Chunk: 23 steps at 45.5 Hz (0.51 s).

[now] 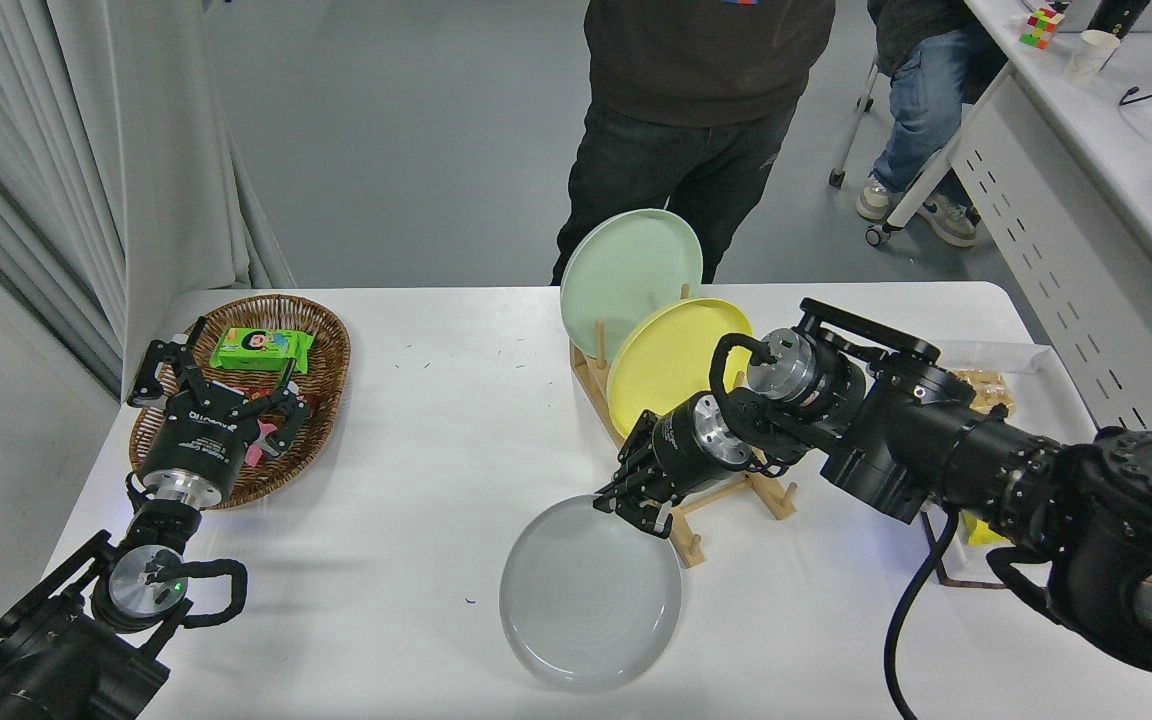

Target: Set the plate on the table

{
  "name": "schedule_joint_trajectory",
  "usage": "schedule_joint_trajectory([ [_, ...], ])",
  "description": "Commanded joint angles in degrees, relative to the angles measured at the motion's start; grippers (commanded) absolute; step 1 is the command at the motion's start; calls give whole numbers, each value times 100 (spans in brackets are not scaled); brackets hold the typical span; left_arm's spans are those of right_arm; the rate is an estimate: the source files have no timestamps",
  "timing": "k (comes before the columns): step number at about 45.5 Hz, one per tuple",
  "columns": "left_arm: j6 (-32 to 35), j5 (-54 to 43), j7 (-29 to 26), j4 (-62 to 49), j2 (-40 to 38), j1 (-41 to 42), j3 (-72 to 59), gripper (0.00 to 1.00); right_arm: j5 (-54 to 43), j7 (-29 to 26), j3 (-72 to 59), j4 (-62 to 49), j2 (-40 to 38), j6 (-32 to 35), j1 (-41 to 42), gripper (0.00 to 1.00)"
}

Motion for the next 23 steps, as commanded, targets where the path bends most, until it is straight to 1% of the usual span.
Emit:
schedule_joint_trajectory([
  [1, 0, 0, 0, 0, 0, -1, 0, 98, 12, -5, 22, -302, 0, 597, 23, 100],
  [7, 0, 0, 0, 0, 0, -1, 0, 98, 12, 3, 31, -495, 0, 949, 32, 100],
  [23, 0, 9, 0, 0, 0, -1, 0, 98, 3, -5, 31, -417, 0, 1002, 102, 100],
])
